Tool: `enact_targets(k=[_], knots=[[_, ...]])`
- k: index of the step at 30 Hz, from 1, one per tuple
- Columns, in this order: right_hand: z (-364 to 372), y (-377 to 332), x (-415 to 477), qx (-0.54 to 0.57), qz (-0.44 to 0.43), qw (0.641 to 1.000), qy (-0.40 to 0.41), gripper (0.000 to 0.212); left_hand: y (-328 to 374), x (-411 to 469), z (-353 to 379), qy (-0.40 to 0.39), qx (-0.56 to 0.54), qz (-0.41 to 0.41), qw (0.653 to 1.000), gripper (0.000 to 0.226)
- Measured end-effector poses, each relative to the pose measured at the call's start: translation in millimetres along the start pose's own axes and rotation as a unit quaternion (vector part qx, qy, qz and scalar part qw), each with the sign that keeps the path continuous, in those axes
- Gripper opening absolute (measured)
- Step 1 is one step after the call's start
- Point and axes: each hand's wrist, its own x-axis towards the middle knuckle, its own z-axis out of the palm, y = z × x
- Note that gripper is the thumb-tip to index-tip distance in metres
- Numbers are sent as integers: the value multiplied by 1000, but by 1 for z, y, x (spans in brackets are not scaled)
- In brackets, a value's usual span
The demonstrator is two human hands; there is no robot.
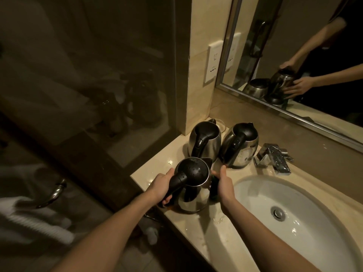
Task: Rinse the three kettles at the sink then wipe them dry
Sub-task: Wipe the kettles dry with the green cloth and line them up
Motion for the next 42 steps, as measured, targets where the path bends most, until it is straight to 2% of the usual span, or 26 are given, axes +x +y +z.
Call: enact_targets(k=[4,13,17,20,24,28,32,36,40,42], knots=[[-4,4,-5,17,49,999,-13,75,0,6,-8,-8,16,6,1000,60],[-6,-18,-4,164,68,984,10,61,3,9,-17,-50,25,39,998,67],[-4,-2,-1,118,48,992,-6,58,2,11,-21,-55,35,45,997,67],[-7,2,4,79,63,995,-17,63,6,14,-26,-66,46,52,995,67],[-5,-9,10,108,85,990,-38,67,11,17,-32,-63,64,52,995,61],[-7,-24,13,121,50,990,-49,69,15,19,-38,-69,86,44,993,58],[-8,-20,17,104,18,994,-37,73,20,26,-40,-38,105,56,992,55],[-5,-4,15,104,32,994,1,70,24,32,-41,-13,113,76,991,51],[-4,-13,12,87,53,995,-19,60,24,33,-40,-1,117,105,988,50],[-5,-20,12,87,53,994,-36,63,23,32,-40,13,118,125,985,49]])
